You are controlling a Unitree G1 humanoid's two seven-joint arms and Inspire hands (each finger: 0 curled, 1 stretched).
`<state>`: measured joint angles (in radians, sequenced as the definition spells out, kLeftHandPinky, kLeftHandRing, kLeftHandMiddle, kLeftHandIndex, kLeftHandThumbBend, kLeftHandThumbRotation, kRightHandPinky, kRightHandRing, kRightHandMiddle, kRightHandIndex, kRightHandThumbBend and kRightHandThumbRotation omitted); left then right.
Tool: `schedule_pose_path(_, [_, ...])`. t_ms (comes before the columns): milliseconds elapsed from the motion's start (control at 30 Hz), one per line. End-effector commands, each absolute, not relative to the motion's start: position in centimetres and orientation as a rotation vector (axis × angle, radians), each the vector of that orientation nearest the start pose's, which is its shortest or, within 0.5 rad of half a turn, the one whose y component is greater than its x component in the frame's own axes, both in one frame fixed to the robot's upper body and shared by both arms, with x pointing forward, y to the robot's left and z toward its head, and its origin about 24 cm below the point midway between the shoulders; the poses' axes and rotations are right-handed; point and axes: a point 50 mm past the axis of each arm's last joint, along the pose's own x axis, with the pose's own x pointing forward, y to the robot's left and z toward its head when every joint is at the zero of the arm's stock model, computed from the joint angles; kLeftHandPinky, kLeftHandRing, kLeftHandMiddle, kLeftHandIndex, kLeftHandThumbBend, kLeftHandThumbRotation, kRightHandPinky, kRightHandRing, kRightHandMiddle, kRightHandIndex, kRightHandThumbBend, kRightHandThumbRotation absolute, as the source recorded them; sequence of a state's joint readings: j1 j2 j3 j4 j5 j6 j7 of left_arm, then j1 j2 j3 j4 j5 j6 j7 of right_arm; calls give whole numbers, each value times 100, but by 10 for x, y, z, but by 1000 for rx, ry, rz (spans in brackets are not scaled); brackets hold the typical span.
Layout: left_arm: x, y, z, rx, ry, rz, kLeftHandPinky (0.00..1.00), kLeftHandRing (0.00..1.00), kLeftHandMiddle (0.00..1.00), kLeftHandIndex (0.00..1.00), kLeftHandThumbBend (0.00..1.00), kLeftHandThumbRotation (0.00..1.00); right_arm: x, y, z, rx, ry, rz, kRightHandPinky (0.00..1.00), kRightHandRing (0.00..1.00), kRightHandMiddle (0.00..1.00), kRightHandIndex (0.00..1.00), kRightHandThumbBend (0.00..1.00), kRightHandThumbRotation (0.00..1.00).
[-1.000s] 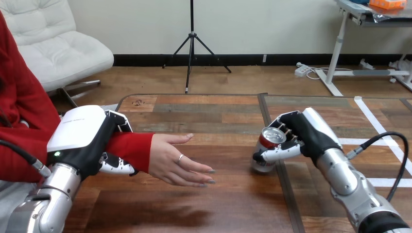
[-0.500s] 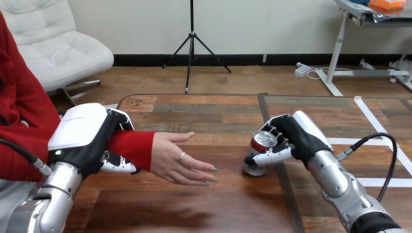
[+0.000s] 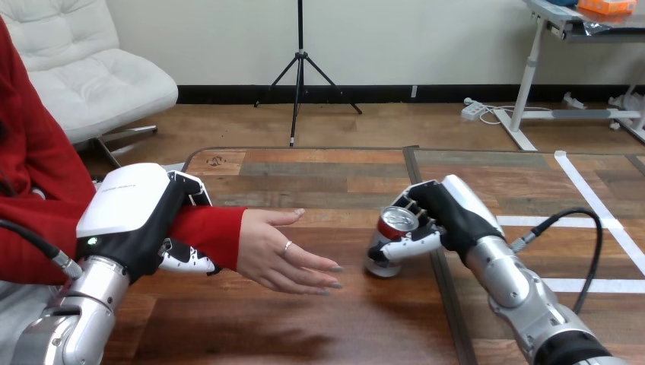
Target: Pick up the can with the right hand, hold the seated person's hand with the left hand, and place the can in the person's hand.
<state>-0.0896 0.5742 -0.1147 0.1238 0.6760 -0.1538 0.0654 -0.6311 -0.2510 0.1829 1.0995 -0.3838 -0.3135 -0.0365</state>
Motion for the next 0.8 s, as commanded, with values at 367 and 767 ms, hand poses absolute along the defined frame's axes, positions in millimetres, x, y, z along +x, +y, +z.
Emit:
schedule_pose_path(367, [278,212,123,1206,-404,-22,29,35,39,40,85,0,385,-115,93,-708,-142,289,37,40,44,45,80,0])
schedule_pose_path(767, [279,210,122,1199,-395,-24,30,36,40,41,85,0,385,-101,102,-688,-198,328,38,40,44,45,78,0])
